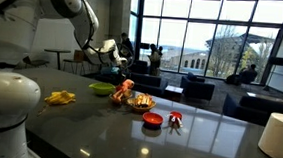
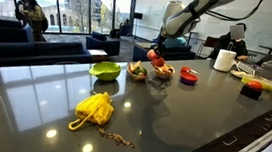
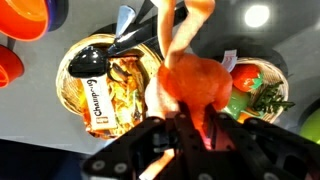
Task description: Put the toy inside the green bowl
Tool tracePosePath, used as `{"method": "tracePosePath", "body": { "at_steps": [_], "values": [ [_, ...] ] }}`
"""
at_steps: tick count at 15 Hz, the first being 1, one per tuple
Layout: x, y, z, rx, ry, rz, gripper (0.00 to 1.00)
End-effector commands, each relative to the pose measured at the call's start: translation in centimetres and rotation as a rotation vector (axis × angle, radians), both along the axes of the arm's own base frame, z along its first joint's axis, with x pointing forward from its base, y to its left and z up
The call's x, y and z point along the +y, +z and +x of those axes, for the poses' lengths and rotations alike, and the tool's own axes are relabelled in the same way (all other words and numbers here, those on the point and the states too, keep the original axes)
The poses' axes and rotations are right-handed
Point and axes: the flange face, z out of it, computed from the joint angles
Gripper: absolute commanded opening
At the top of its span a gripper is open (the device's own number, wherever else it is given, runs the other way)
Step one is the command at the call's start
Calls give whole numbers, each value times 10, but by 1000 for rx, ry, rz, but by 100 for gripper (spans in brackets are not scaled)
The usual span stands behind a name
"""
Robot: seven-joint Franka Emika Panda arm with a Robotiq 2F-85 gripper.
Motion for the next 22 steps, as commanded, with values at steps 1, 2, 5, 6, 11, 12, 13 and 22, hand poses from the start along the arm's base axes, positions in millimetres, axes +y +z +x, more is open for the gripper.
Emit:
{"method": "tracePosePath", "body": {
  "at_steps": [1, 2, 5, 6, 11, 12, 13, 22],
  "values": [
    [25, 3, 4, -32, 4, -5, 4],
    [32, 3, 5, -34, 3, -2, 4],
    [49, 2, 9, -47, 7, -2, 4],
    [55, 1, 11, -50, 15, -4, 4],
    [87, -3, 17, -66, 84, -25, 4],
    [94, -4, 19, -69, 96, -29, 4],
    [100, -4, 20, -71, 108, -30, 4],
    [166, 7, 12, -106, 225, -4, 4]
  ]
}}
